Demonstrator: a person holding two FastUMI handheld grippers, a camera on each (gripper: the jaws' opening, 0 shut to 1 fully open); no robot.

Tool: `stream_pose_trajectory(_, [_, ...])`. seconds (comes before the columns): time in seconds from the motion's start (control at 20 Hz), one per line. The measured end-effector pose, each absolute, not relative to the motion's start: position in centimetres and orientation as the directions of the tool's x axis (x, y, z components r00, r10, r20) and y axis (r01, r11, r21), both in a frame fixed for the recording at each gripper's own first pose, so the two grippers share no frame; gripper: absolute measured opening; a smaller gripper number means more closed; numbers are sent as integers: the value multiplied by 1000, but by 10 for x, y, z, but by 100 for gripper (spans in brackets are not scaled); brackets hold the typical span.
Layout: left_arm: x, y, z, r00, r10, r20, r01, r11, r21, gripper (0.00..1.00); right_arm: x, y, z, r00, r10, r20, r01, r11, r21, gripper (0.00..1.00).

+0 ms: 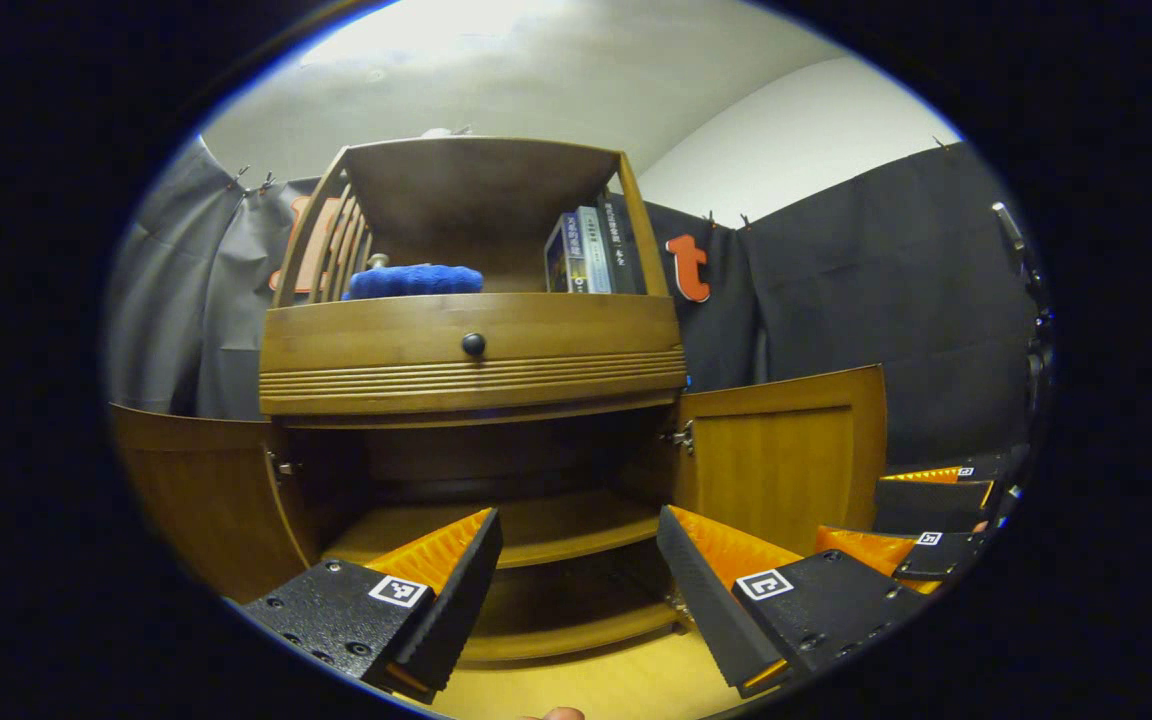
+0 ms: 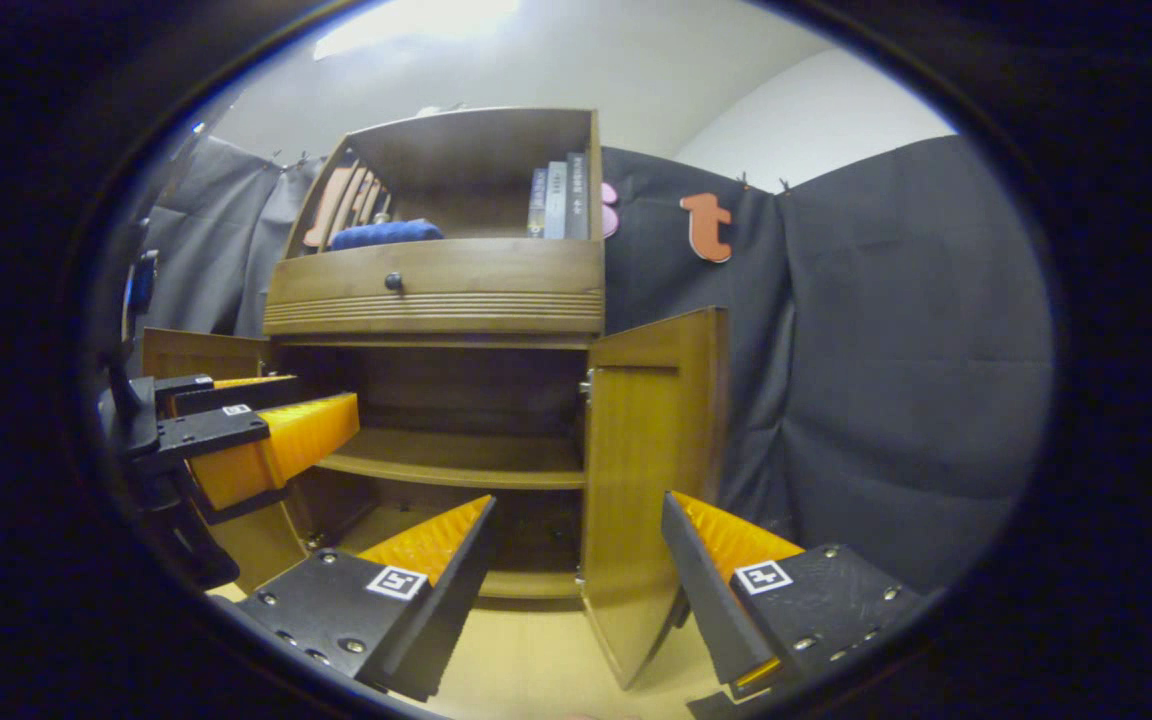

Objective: Open the right door of the double-door shoe cabinet with the right hand, and open the left door with the left hand.

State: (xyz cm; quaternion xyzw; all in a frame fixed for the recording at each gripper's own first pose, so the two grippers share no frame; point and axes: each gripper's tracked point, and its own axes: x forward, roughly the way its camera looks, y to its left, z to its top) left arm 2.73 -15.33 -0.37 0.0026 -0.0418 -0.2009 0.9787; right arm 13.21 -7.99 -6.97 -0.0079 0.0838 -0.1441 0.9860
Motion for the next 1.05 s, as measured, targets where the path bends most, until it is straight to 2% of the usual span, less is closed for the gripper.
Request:
stream_pose_trajectory(0.1, [25, -174, 0, 907, -412, 89, 413, 911, 14, 100, 125, -98, -67, 939, -303, -160, 301, 953, -38, 93])
stream_pose_trajectory(0.2, [20, -193, 5, 896, -434, 96, 435, 900, 13, 96, 117, -115, -63, 936, -318, -148, 317, 948, -30, 96])
stream_pose_trajectory(0.25, [17, -204, 8, 887, -450, 103, 451, 892, 14, 96, 113, -123, -62, 934, -328, -143, 328, 944, -25, 94])
stream_pose_trajectory(0.3, [15, -216, 11, 876, -469, 108, 471, 882, 12, 100, 109, -132, -62, 930, -340, -141, 341, 940, -20, 95])
stream_pose_trajectory(0.35, [13, -228, 13, 865, -489, 112, 491, 871, 7, 96, 104, -140, -61, 925, -354, -141, 355, 935, -19, 96])
stream_pose_trajectory(0.4, [9, -240, 14, 853, -509, 116, 513, 859, -1, 100, 99, -150, -62, 918, -371, -141, 372, 928, -21, 96])
stream_pose_trajectory(0.5, [0, -266, 17, 826, -551, 122, 557, 830, -20, 100, 87, -169, -65, 902, -405, -149, 405, 914, -29, 93])
stream_pose_trajectory(0.55, [-5, -279, 18, 811, -572, 125, 579, 815, -26, 96, 80, -181, -68, 891, -426, -157, 426, 904, -36, 93])
stream_pose_trajectory(0.6, [-10, -291, 19, 797, -591, 127, 598, 801, -30, 96, 75, -190, -70, 883, -440, -163, 439, 897, -38, 96])
stream_pose_trajectory(0.7, [-21, -319, 23, 763, -632, 137, 641, 767, -37, 96, 63, -211, -72, 863, -475, -172, 476, 879, -39, 96])
stream_pose_trajectory(0.75, [-28, -331, 26, 745, -651, 144, 662, 749, -38, 96, 57, -221, -70, 853, -493, -172, 494, 868, -38, 93])
stream_pose_trajectory(0.85, [-37, -350, 30, 710, -686, 159, 699, 714, -42, 96, 46, -243, -67, 830, -532, -166, 533, 845, -40, 96])
stream_pose_trajectory(0.9, [-40, -362, 32, 691, -703, 165, 718, 695, -45, 100, 40, -253, -66, 821, -548, -162, 549, 835, -42, 96])
stream_pose_trajectory(0.95, [-45, -372, 35, 675, -718, 169, 733, 678, -48, 96, 34, -261, -63, 811, -564, -156, 565, 824, -42, 96])
stream_pose_trajectory(1.05, [-51, -389, 39, 650, -739, 178, 756, 654, -45, 96, 22, -279, -58, 797, -587, -142, 588, 808, -40, 93])
